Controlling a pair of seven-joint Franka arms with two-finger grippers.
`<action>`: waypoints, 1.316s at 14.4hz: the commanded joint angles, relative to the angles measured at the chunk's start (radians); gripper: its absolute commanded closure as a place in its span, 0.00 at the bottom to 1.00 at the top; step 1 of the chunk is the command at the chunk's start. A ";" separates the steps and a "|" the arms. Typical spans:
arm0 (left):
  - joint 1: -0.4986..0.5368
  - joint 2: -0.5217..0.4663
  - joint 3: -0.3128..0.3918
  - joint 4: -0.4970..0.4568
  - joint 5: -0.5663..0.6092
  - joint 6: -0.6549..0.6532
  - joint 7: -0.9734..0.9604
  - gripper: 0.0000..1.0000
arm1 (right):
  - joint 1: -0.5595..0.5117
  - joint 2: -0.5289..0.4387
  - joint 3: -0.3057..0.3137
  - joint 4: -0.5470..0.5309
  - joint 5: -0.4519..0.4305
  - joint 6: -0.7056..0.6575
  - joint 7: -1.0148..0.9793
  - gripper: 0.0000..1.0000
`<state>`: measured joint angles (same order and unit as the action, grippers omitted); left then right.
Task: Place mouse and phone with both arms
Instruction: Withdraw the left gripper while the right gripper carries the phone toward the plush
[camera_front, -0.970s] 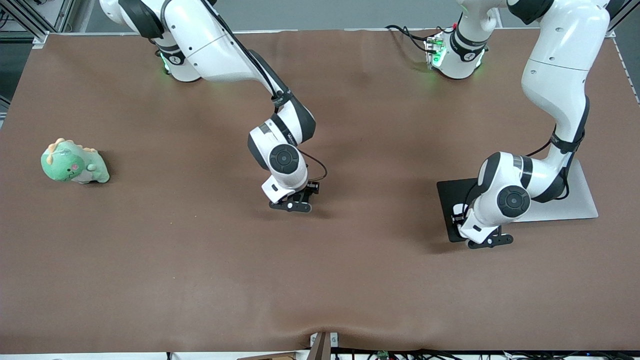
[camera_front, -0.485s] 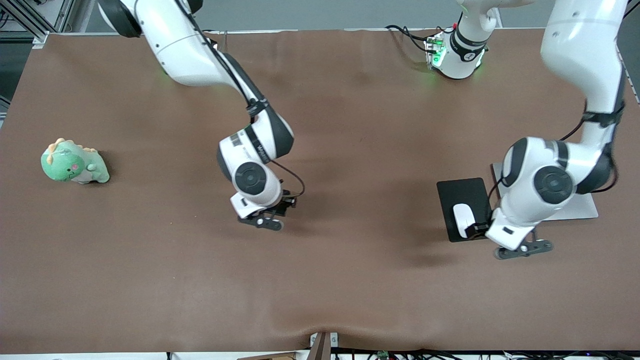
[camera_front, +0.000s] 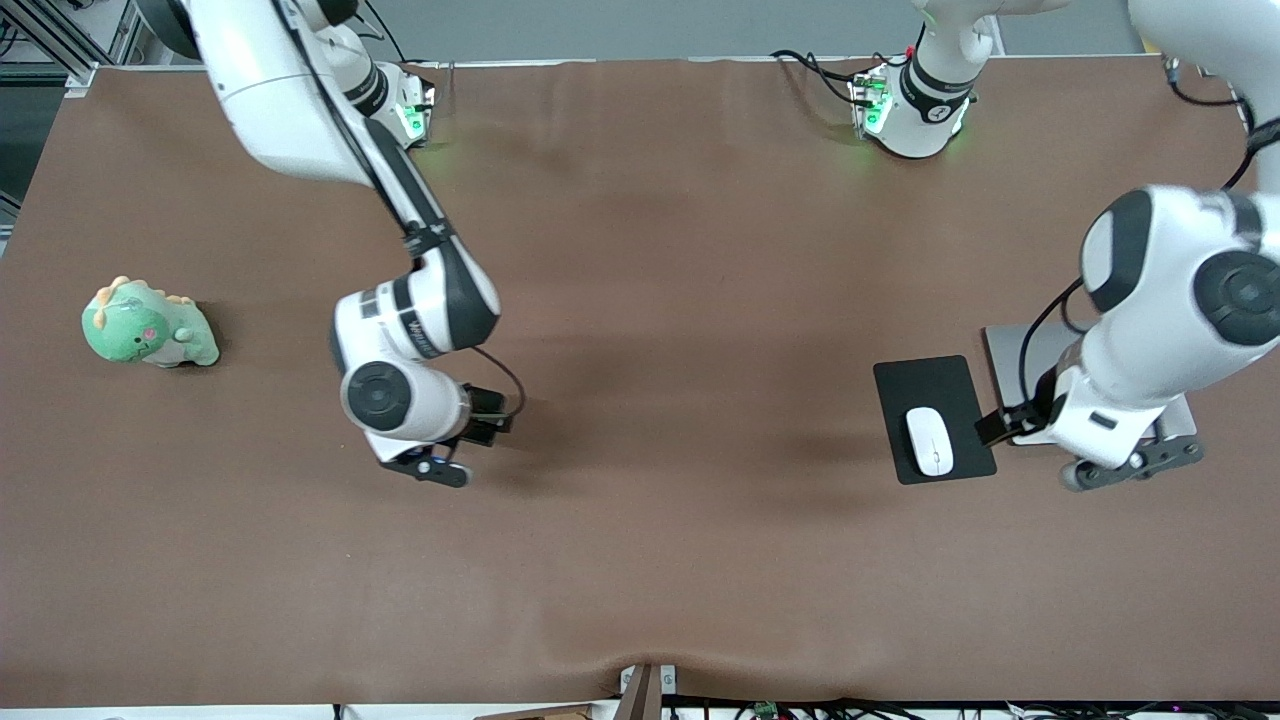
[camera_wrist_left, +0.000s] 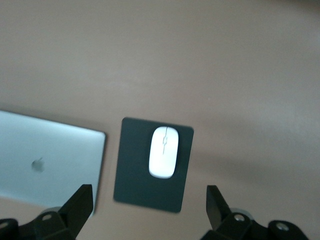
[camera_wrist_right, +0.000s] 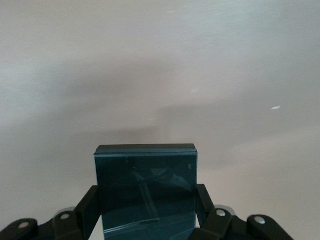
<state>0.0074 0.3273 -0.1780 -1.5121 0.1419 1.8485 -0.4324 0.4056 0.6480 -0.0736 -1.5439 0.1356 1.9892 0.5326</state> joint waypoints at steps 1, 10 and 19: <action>0.006 -0.068 -0.009 0.091 -0.019 -0.182 0.004 0.00 | -0.059 -0.113 0.018 -0.137 -0.013 0.017 -0.039 1.00; 0.005 -0.252 -0.032 0.096 -0.045 -0.320 0.102 0.00 | -0.227 -0.292 0.014 -0.465 -0.037 0.177 -0.305 1.00; -0.081 -0.346 0.092 -0.003 -0.113 -0.336 0.290 0.00 | -0.430 -0.390 -0.006 -0.688 -0.057 0.324 -0.586 1.00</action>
<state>-0.0572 0.0165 -0.0958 -1.4803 0.0490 1.5261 -0.1736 0.0132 0.3118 -0.0917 -2.1597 0.0930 2.2748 -0.0076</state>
